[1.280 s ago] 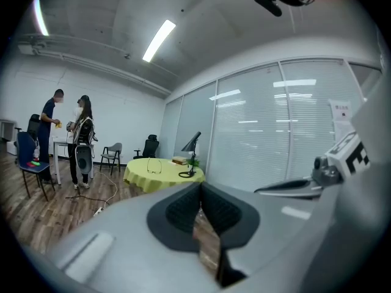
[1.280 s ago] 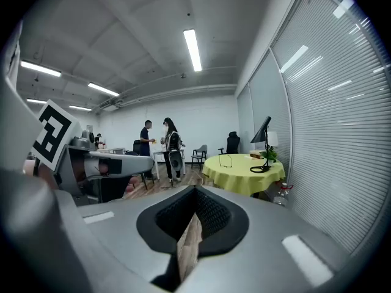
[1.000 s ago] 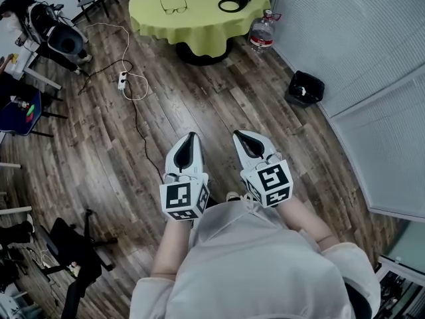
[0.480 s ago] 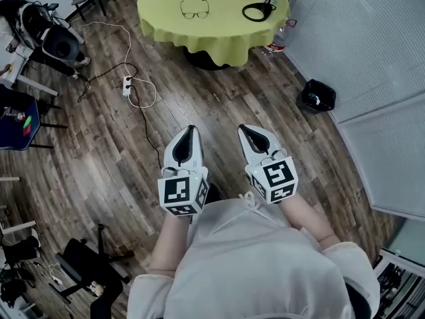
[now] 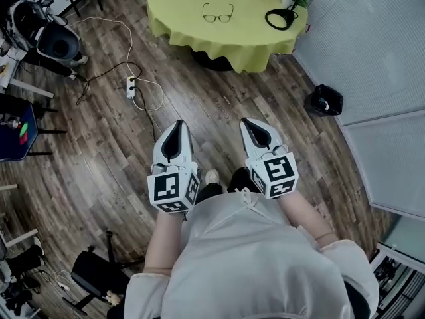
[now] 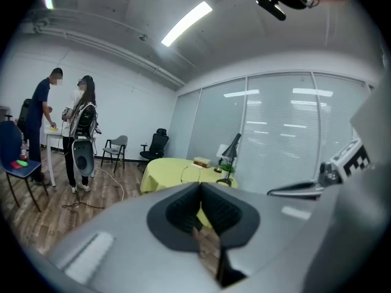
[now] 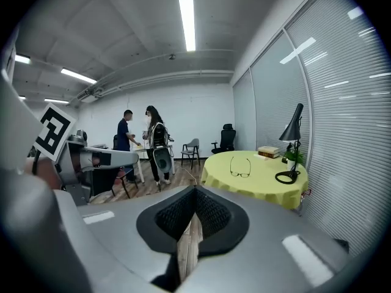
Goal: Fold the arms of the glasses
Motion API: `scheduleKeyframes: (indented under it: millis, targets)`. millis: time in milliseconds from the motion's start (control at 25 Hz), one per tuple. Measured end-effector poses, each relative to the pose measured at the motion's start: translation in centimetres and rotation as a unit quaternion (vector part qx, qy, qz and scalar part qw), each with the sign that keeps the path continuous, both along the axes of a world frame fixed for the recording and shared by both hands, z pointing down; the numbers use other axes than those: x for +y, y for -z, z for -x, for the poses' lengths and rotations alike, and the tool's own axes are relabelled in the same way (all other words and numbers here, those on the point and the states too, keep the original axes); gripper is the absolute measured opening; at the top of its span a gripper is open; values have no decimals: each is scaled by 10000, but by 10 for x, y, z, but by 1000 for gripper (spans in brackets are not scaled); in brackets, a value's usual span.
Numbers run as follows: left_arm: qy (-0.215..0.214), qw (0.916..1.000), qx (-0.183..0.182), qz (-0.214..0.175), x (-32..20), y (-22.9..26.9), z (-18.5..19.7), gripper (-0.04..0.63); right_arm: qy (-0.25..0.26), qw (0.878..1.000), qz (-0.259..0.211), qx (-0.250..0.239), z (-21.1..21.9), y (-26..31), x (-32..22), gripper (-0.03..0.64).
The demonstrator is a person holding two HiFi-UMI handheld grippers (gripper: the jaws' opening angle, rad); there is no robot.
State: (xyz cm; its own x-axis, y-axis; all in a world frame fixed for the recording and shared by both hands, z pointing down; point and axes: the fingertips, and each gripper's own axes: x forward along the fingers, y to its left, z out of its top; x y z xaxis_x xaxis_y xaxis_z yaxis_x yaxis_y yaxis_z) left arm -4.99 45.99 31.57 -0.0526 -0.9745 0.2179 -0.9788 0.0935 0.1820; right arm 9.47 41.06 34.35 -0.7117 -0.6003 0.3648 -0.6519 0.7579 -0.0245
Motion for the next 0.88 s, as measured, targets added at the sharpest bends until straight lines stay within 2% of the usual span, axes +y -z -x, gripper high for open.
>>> scheduleKeyframes:
  millis: [160, 360, 680, 880]
  targets:
    - [112, 9998, 131, 109, -29, -14, 29, 8, -18, 10000, -3, 53, 24, -7, -36, -2]
    - [172, 9996, 67, 213, -90, -27, 51, 8, 7, 10000, 33, -20, 45, -19, -100, -2]
    - [76, 9996, -110, 251, -246, -22, 68, 8, 16, 9999, 133, -89, 67, -27, -260, -2]
    - [17, 9997, -143, 189, -345, -14, 71, 8, -54, 9999, 117, -43, 65, -25, -361, -2]
